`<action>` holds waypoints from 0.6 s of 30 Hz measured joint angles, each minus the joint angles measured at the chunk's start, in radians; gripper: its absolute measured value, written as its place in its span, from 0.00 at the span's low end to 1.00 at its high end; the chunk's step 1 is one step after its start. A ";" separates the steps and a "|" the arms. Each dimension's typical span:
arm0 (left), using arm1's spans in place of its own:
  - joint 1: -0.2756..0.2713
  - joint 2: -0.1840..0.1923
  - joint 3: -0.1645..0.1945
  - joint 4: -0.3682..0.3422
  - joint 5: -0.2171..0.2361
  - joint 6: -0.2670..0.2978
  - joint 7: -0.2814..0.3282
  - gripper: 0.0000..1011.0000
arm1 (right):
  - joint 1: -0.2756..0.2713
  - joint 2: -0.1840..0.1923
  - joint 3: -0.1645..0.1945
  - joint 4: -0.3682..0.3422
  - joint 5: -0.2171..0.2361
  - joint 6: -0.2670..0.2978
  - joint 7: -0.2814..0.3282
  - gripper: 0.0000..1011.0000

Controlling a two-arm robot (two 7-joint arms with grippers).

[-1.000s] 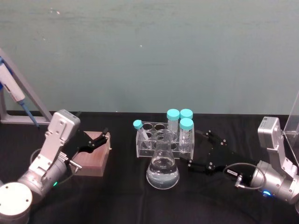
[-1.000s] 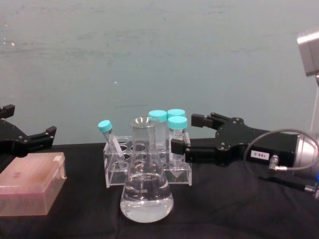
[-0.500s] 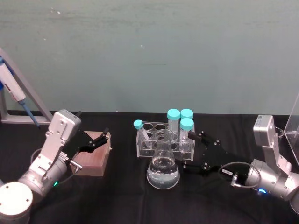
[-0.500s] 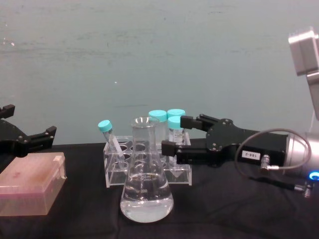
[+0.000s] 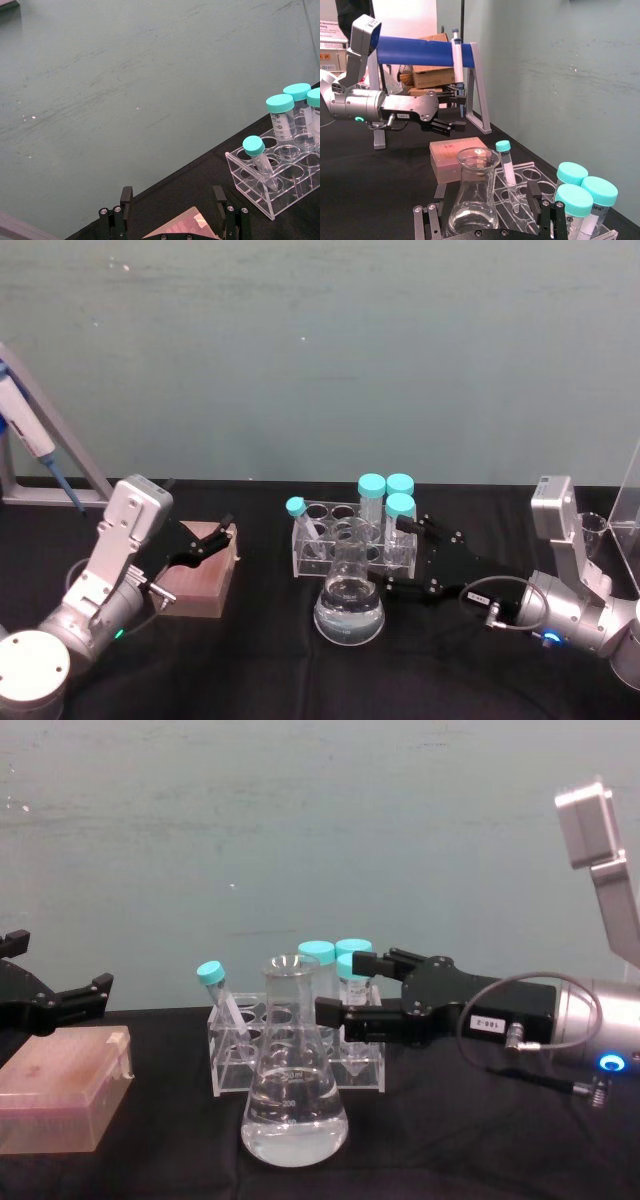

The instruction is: Place the experimental apparatus aside using one hand.

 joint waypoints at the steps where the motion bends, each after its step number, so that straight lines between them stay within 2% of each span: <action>1: 0.000 0.000 0.000 0.000 0.000 0.000 0.000 0.99 | 0.004 -0.002 -0.002 0.006 0.001 -0.002 0.001 0.99; 18: 0.000 0.000 0.000 0.000 0.000 0.000 0.000 0.99 | 0.060 -0.032 -0.050 0.087 0.020 -0.025 0.017 0.99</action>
